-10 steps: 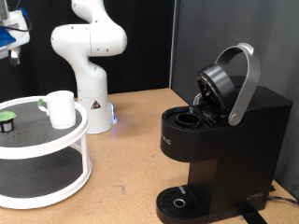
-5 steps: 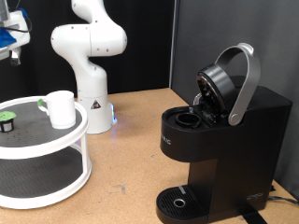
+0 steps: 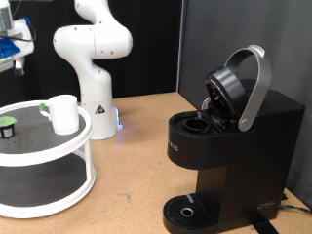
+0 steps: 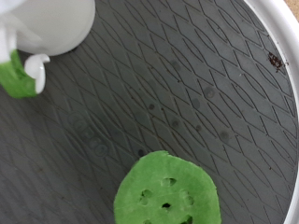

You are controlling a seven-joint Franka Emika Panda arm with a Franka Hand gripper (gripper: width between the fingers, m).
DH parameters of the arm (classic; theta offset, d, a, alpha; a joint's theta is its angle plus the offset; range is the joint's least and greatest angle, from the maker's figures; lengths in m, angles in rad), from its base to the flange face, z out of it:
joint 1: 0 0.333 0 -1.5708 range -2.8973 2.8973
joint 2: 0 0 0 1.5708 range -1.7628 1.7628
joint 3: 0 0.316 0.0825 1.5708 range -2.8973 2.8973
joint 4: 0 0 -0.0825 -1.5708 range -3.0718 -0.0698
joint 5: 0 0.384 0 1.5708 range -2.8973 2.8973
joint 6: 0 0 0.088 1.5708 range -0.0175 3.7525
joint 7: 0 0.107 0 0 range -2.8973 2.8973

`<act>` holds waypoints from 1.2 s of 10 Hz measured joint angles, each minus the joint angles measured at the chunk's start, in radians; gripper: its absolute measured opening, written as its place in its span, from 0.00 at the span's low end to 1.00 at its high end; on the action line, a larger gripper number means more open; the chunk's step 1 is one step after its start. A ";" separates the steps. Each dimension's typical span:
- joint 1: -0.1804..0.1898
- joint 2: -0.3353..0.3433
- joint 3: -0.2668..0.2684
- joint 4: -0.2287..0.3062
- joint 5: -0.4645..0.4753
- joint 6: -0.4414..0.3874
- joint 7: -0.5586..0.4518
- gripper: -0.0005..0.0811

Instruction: Make a cup of coffee with the keurig machine

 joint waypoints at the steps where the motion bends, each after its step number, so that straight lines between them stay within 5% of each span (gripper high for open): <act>1: -0.001 0.006 -0.005 -0.016 -0.013 0.030 0.001 0.99; 12: -0.007 0.142 -0.067 -0.088 -0.058 0.248 0.014 0.99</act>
